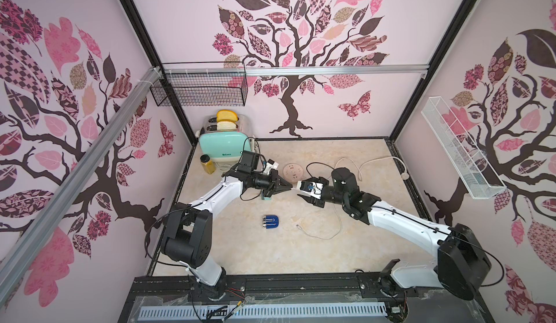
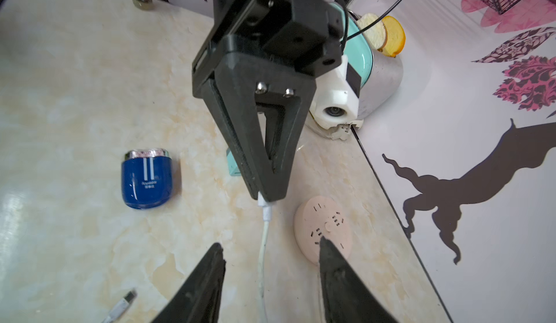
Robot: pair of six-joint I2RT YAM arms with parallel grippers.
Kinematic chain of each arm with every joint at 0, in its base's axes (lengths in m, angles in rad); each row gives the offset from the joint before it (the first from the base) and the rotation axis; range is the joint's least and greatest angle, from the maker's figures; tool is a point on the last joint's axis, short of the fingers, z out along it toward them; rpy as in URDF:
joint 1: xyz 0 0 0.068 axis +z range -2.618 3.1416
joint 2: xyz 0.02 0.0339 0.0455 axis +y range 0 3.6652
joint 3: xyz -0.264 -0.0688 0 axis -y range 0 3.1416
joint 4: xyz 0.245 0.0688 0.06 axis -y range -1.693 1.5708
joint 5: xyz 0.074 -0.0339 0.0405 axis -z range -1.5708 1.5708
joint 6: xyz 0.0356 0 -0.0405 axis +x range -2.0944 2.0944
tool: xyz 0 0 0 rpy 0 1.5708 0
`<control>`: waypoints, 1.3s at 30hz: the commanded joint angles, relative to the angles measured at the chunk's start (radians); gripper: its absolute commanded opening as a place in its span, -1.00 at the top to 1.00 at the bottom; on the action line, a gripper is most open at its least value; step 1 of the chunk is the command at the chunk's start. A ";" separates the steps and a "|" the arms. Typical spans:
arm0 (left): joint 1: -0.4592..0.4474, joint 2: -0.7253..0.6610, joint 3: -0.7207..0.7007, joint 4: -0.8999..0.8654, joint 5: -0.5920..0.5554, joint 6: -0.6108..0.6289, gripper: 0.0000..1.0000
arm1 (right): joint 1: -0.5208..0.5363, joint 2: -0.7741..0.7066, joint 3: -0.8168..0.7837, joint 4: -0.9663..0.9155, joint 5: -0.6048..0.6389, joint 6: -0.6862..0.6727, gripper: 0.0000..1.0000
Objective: Charge the electric shaver
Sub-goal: Pick up the charging cable from the center of the board.
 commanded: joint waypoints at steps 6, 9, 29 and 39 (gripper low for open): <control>-0.002 0.014 0.033 -0.082 0.065 0.154 1.00 | -0.036 -0.006 -0.082 0.127 -0.186 0.255 0.02; -0.002 0.007 0.029 -0.064 0.073 0.141 1.00 | -0.036 0.005 -0.113 0.211 -0.190 0.308 0.05; -0.002 -0.015 -0.014 0.054 0.099 0.049 1.00 | -0.036 0.094 -0.108 0.395 -0.199 0.416 0.45; -0.002 -0.011 -0.024 0.065 0.102 0.042 1.00 | -0.036 0.110 -0.103 0.415 -0.216 0.430 0.56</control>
